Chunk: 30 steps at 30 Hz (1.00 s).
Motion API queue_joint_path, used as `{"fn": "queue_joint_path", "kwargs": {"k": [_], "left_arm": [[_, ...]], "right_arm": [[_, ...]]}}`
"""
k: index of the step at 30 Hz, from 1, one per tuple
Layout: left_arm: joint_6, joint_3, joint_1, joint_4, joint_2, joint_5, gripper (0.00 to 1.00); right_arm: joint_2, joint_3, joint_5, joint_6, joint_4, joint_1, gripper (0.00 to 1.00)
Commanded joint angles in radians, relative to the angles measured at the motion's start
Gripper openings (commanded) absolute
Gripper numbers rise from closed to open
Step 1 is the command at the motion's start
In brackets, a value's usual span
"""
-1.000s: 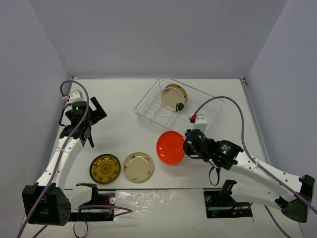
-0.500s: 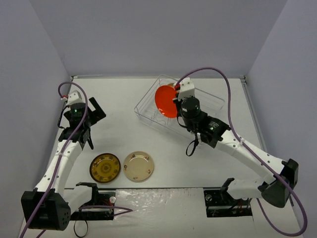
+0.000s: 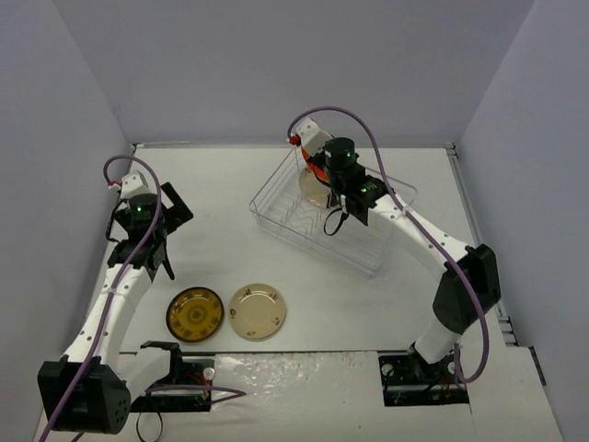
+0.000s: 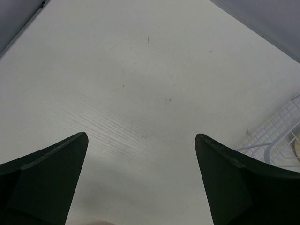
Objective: Load the plates into the dish rack
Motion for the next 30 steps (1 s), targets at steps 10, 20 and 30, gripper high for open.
{"fn": "queue_joint_path", "kwargs": {"k": [10,20,30], "left_arm": [[0.006,0.044,0.006,0.031,0.056,-0.042,0.97],[0.005,0.049,0.006,0.015,0.054,-0.058,0.97],[0.003,0.051,0.006,0.007,0.053,-0.064,0.97]], "right_arm": [[0.153,0.209,-0.172,-0.347,-0.059,-0.034,0.00],[0.178,0.175,-0.199,-0.335,-0.052,-0.034,0.00],[0.223,0.140,-0.194,-0.294,-0.019,-0.031,0.00]]}}
